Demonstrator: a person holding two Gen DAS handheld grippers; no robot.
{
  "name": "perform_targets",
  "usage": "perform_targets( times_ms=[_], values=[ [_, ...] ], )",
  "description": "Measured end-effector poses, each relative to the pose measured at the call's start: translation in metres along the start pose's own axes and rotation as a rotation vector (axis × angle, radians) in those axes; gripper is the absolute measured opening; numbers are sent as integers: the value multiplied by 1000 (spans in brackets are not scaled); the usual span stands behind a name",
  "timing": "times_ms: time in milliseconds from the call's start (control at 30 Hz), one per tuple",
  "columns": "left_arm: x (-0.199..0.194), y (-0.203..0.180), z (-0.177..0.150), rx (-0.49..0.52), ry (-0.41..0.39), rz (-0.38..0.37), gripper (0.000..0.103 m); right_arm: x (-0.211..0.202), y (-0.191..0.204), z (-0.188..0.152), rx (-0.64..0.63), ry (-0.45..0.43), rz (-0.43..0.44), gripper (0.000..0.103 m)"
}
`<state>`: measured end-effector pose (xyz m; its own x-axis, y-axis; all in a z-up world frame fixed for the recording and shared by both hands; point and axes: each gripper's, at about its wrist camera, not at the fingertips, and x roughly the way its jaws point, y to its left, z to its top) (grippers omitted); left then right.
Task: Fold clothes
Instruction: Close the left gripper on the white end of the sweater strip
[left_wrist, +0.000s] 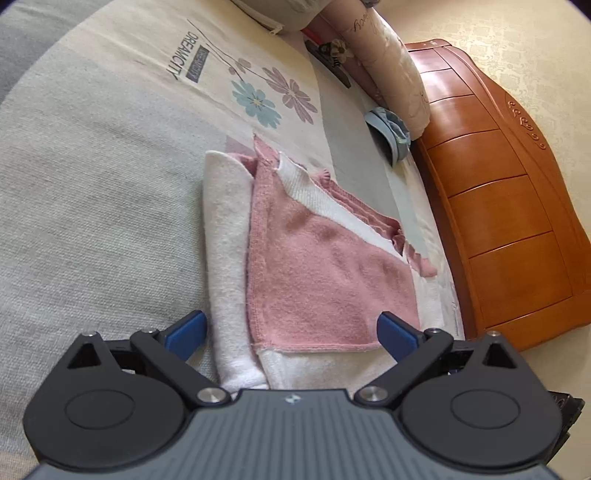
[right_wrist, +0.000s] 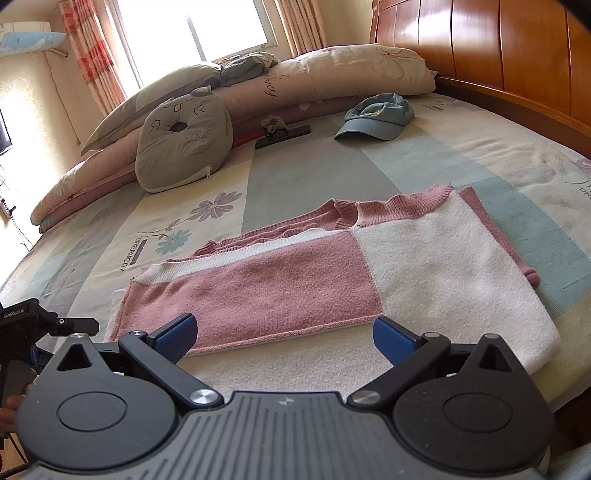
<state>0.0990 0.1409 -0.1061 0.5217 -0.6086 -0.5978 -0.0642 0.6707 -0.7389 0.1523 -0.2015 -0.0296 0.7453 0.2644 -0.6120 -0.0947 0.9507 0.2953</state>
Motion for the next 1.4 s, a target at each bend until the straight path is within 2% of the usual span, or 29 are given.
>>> perform_targets(
  times_ms=[333, 467, 600, 867, 967, 1100, 1267, 1367, 1400],
  values=[
    [29, 5, 35, 0, 39, -120, 101, 8, -4, -1, 28, 20, -20, 103],
    [25, 3, 25, -10, 88, -135, 101, 6, -1, -1, 17, 18, -19, 103],
    [20, 6, 9, -45, 156, -186, 101, 2, 2, 0, 7, 14, -18, 103],
    [42, 0, 32, -43, 141, -189, 101, 1, 2, 1, 18, 13, -7, 103],
    [47, -8, 31, -10, 162, -179, 101, 1, 1, 2, 25, 12, -10, 103],
    [43, -4, 17, -15, 227, -232, 102, 1, -1, 2, 30, 17, -9, 103],
    [46, 8, 27, -70, 205, -279, 102, 7, -3, 0, 45, 37, 4, 103],
    [49, 9, 33, -77, 197, -269, 99, 9, -3, -1, 43, 42, 5, 103],
    [50, 10, 35, -76, 195, -263, 95, 9, -3, -2, 41, 41, 4, 103]
  ],
)
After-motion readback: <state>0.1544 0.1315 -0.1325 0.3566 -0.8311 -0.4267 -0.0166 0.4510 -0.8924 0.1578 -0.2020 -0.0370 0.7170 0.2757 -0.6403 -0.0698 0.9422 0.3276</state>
